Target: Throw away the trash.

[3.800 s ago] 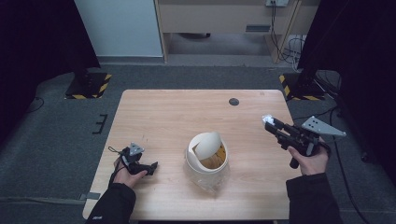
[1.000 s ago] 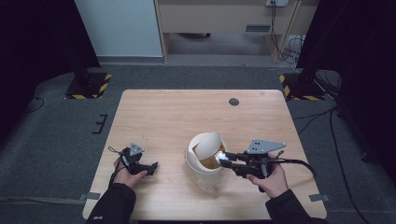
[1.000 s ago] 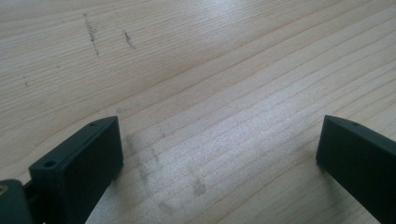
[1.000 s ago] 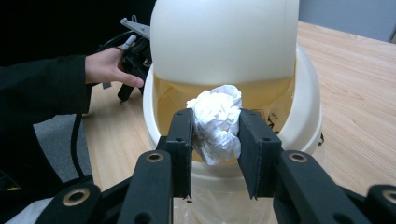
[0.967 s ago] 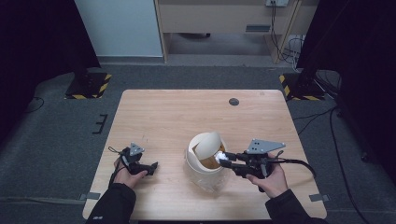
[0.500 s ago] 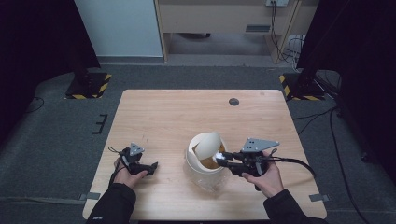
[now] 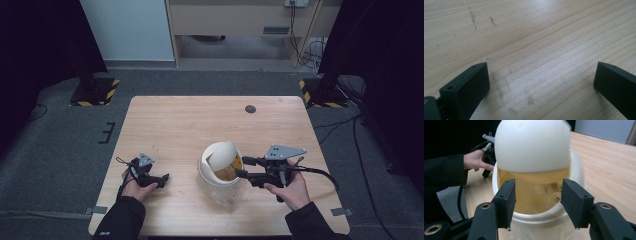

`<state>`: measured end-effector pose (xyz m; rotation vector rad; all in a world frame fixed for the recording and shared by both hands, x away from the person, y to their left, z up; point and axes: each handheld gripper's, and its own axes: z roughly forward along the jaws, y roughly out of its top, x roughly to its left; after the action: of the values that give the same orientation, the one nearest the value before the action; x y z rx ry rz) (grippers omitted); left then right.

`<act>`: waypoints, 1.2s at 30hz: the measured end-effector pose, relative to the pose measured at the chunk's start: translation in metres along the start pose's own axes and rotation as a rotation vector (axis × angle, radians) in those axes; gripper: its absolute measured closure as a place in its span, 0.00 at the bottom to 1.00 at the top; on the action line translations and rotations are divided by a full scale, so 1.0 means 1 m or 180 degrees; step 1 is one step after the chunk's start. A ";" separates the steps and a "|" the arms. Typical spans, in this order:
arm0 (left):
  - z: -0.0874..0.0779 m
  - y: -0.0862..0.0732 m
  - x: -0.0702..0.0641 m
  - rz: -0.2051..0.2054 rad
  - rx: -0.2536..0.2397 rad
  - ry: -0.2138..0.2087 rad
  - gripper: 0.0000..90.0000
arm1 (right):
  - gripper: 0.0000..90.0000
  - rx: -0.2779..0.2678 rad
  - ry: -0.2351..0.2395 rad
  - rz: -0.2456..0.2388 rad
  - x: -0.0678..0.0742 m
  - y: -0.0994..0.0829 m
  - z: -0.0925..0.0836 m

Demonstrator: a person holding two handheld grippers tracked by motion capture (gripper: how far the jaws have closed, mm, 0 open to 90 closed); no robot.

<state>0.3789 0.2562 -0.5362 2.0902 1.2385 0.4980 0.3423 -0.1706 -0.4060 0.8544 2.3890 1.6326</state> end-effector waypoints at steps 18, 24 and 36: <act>0.000 0.001 0.000 0.0012 0.0023 -0.0010 0.00 | 0.18 -0.0268 -0.0857 0.0392 -0.058 -0.023 -0.034; -0.001 0.003 0.000 0.0029 0.0055 -0.0034 0.04 | 0.17 -0.0162 -0.1129 0.0535 -0.083 -0.047 -0.036; -0.006 0.006 0.002 0.0021 0.0143 -0.0023 0.16 | 0.12 0.0279 -0.1691 0.0650 -0.127 -0.094 -0.044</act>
<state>0.3799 0.2579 -0.5277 2.1323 1.2499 0.4691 0.3945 -0.2961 -0.4973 1.3831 2.0583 1.1625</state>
